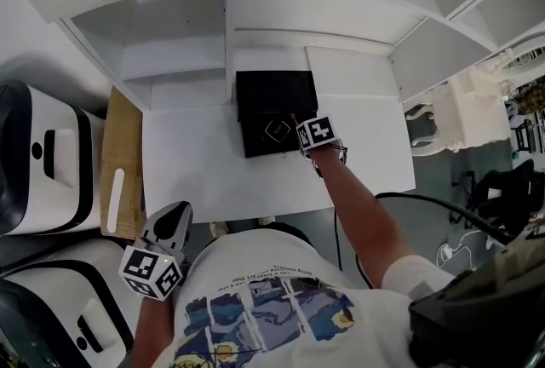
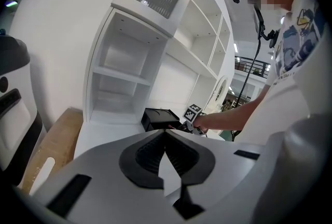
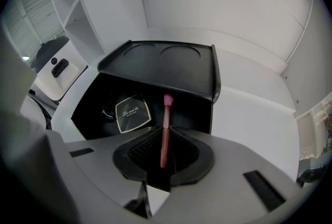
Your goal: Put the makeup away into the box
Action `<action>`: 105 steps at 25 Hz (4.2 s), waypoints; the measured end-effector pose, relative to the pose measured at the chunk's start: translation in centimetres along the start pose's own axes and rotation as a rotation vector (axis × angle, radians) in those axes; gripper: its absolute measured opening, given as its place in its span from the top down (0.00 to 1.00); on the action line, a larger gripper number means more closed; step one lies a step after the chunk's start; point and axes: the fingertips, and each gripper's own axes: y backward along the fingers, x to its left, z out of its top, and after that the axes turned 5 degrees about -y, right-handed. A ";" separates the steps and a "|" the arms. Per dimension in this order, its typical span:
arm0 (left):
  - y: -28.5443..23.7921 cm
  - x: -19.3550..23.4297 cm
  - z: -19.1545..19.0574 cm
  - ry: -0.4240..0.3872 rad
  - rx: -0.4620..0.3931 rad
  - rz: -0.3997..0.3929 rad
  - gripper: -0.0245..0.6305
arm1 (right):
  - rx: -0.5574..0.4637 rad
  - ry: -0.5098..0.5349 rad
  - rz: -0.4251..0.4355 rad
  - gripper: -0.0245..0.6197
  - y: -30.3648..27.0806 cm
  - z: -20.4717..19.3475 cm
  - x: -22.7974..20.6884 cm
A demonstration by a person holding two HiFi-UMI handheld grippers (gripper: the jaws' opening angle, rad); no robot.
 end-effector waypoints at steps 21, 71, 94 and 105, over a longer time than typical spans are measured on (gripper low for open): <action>1.7 1.6 -0.7 0.025 -0.009 0.014 0.94 | 0.025 0.055 -0.074 0.84 -0.4 -0.2 0.0; -8.7 -11.7 1.3 -0.153 0.133 -0.245 0.94 | -0.385 0.023 0.394 0.92 17.6 -10.9 6.5; -7.3 -9.5 0.6 -0.157 0.159 -0.275 0.94 | -0.474 0.086 0.395 0.92 19.9 -9.3 11.3; -7.5 -9.7 0.1 -0.161 0.167 -0.278 0.94 | -0.487 0.129 0.405 0.92 19.8 -9.1 12.3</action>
